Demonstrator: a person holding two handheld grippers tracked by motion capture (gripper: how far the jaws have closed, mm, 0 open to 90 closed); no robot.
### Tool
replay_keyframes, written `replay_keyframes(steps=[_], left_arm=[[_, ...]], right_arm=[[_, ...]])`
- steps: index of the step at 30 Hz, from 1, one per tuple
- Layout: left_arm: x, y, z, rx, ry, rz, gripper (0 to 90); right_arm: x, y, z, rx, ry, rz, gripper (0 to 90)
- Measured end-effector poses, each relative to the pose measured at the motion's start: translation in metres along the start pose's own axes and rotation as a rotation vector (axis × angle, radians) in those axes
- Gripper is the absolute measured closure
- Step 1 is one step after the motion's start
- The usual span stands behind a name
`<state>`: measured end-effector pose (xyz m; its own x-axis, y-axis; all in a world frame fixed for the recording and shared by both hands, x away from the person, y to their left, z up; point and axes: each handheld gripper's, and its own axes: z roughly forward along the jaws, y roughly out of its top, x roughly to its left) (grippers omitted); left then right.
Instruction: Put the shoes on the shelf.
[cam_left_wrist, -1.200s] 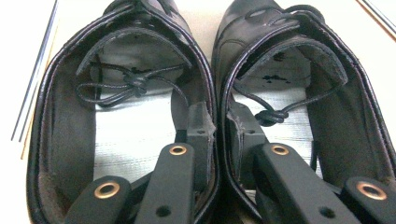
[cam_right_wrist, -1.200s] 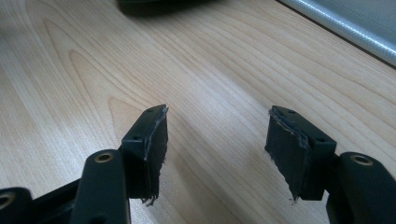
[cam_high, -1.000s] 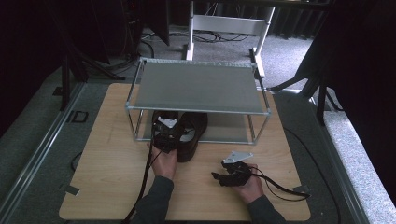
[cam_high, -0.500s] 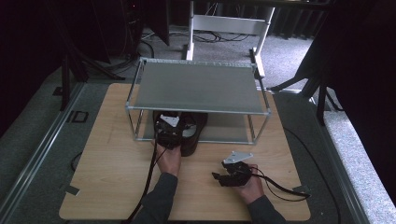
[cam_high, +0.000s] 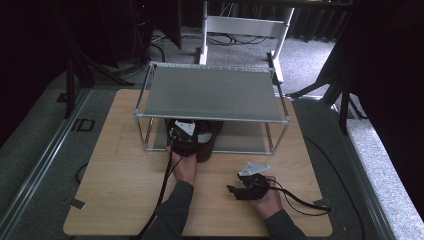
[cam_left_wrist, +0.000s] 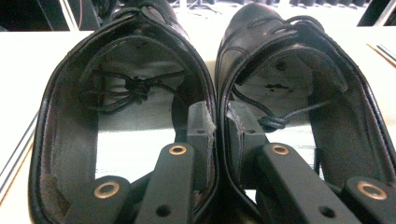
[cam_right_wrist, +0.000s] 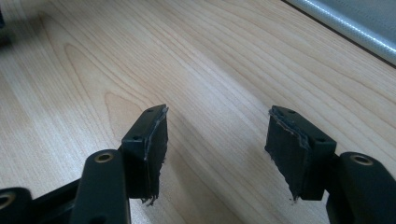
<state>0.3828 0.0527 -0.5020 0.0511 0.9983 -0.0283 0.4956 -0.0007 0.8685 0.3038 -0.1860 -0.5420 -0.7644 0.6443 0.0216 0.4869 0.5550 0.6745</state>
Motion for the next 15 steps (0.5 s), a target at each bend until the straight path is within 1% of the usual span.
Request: replay_keyframes(steps=[6,8,12,15], left_arm=[[0.0007,-0.0008,0.0029,-0.047,0.015,-0.006,80.9],[0.0008,-0.0006,0.0037,-0.056,0.021,-0.005,80.9],[0.0014,-0.0005,0.0054,-0.076,0.032,-0.019,81.1],[0.0015,0.0019,0.0054,-0.091,0.038,-0.023,82.8]], right_arm=[[0.0,-0.0001,-0.0002,0.001,-0.002,-0.002,38.0],[0.0001,-0.0003,0.0001,0.002,-0.001,-0.002,38.0],[0.0,-0.0002,-0.0002,0.001,-0.001,-0.001,38.0],[-0.0007,-0.0008,-0.0001,-0.001,0.0,-0.001,38.1]])
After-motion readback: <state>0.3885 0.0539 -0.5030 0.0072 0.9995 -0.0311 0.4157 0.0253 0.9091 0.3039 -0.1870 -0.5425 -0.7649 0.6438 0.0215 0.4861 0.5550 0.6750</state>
